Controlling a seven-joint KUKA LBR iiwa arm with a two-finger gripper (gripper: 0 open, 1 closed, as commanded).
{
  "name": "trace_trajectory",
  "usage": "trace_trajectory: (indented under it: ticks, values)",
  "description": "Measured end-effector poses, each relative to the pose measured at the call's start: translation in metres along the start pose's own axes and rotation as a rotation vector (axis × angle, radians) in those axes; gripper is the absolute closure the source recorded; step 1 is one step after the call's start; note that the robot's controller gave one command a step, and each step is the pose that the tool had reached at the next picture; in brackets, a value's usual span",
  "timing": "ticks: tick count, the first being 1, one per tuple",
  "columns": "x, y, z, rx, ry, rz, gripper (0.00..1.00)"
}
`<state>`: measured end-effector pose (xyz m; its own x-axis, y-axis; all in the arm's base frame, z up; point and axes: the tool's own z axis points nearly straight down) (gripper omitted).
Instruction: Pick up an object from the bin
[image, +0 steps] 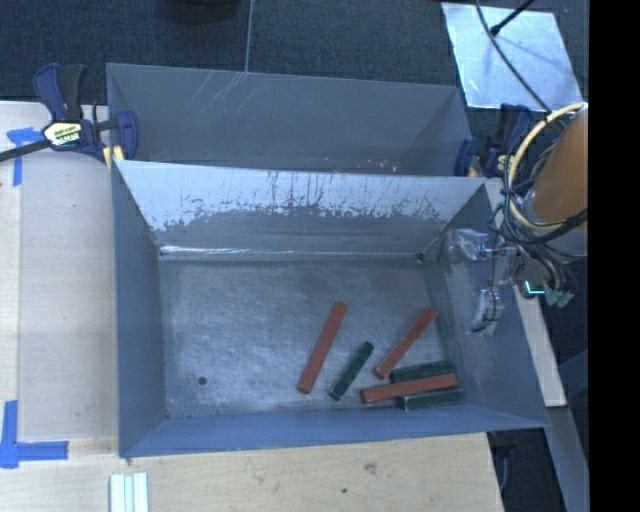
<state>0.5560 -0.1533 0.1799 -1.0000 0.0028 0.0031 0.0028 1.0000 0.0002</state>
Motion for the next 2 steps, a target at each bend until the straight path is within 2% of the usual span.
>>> trace_trajectory:
  ticks: [1, 2]
  values:
    - [-0.045, 0.042, 0.113, 0.0, 0.0, -0.072, 0.0]
    - [-0.018, 0.13, 0.092, -0.001, -0.004, 0.022, 0.0]
